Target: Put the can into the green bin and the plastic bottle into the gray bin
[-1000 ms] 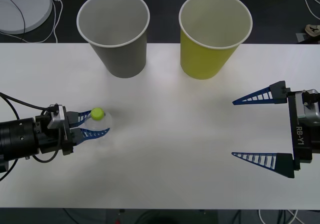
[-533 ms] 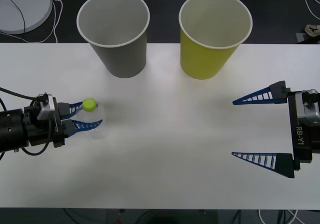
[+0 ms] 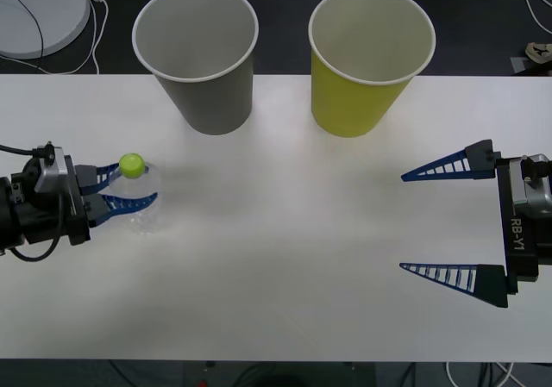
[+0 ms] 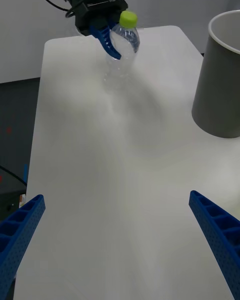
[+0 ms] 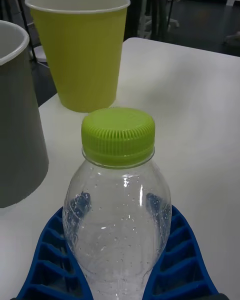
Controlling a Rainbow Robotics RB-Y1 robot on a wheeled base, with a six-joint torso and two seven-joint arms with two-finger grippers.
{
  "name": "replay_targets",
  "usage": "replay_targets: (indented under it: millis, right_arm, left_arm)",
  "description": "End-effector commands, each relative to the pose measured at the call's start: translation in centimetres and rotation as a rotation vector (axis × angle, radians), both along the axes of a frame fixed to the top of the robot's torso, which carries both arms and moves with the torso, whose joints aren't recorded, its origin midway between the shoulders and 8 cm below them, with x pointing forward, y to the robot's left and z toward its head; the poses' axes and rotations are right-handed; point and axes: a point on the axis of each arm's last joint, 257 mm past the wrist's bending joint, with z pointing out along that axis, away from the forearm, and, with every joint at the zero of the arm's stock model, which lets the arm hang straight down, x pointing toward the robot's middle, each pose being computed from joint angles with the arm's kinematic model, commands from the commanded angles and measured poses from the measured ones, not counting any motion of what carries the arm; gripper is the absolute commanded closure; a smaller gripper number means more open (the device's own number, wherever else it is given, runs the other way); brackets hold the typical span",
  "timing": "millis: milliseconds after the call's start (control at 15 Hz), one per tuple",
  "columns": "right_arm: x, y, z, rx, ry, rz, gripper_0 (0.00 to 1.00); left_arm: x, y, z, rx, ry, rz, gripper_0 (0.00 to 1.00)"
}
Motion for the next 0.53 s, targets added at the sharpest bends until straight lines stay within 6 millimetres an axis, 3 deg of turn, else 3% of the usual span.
replay_targets:
  millis: [67, 533]
  right_arm:
    - [0.0, 0.0, 0.0, 0.0, 0.0, 0.0, 0.0]
    - [0.0, 0.0, 0.0, 0.0, 0.0, 0.0, 0.0]
  left_arm:
    - [-0.2, 0.9, 0.9, 0.005, 0.01, 0.062, 1.0]
    - [0.9, 2.4, 3.7, -0.019, 0.008, 0.267, 1.0]
